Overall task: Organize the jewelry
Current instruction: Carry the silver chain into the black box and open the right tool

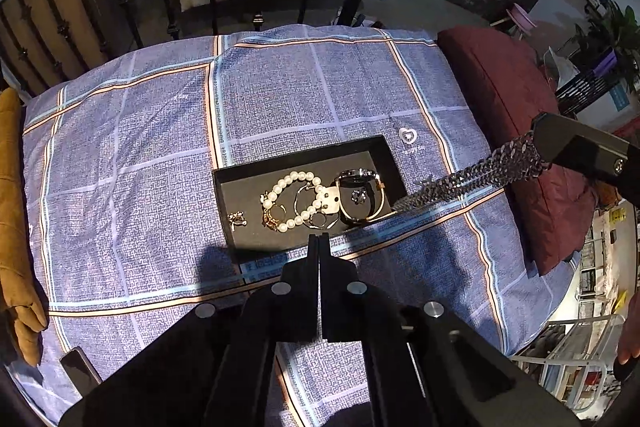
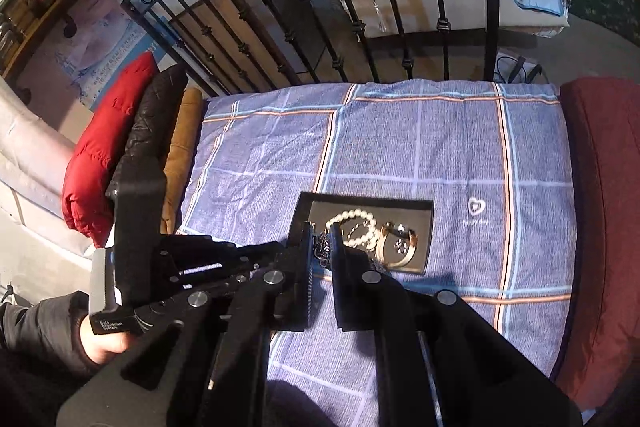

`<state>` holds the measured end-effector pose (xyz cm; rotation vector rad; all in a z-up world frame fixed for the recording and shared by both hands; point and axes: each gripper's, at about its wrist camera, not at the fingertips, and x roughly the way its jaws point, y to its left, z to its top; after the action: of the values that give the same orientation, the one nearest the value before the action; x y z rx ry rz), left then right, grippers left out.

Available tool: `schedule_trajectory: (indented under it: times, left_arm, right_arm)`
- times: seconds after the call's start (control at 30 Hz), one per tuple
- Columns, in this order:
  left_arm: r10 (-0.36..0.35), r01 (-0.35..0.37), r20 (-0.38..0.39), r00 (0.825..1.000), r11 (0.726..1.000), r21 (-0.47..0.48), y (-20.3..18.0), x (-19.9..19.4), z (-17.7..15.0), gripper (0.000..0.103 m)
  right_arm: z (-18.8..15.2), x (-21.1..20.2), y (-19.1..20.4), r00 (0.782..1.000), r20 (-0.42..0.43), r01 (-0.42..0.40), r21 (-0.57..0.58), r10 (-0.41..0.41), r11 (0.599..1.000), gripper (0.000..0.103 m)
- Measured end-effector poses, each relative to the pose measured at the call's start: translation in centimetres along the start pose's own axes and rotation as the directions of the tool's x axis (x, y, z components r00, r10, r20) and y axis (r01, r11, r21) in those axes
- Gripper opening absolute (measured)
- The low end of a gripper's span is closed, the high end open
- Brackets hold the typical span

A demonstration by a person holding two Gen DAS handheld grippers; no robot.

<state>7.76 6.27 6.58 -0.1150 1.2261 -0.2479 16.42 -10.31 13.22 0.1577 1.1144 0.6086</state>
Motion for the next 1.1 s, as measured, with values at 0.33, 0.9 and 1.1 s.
schedule_trajectory:
  times: [0.33, 0.9, 1.1]
  left_arm:
    - [-0.005, 0.005, 0.01, 1.0, 1.0, 0.01, -0.2, 1.4, 4.6, 0.0]
    - [0.031, -0.04, -0.146, 0.989, 0.998, -0.058, 3.2, 7.3, 2.9, 0.0]
    - [0.103, -0.117, -0.205, 0.973, 0.991, -0.059, 4.2, 8.4, 1.9, 0.048]
  right_arm:
    - [2.9, 2.9, -1.3, 1.0, -0.016, -0.008, 0.005, 0.008, 1.0, 0.009]
    - [1.2, 14.4, -3.5, 0.959, -0.284, 0.0, 0.041, 0.011, 0.999, 0.009]
    - [0.9, 15.3, -4.4, 0.951, -0.309, 0.043, 0.064, -0.021, 0.997, 0.036]
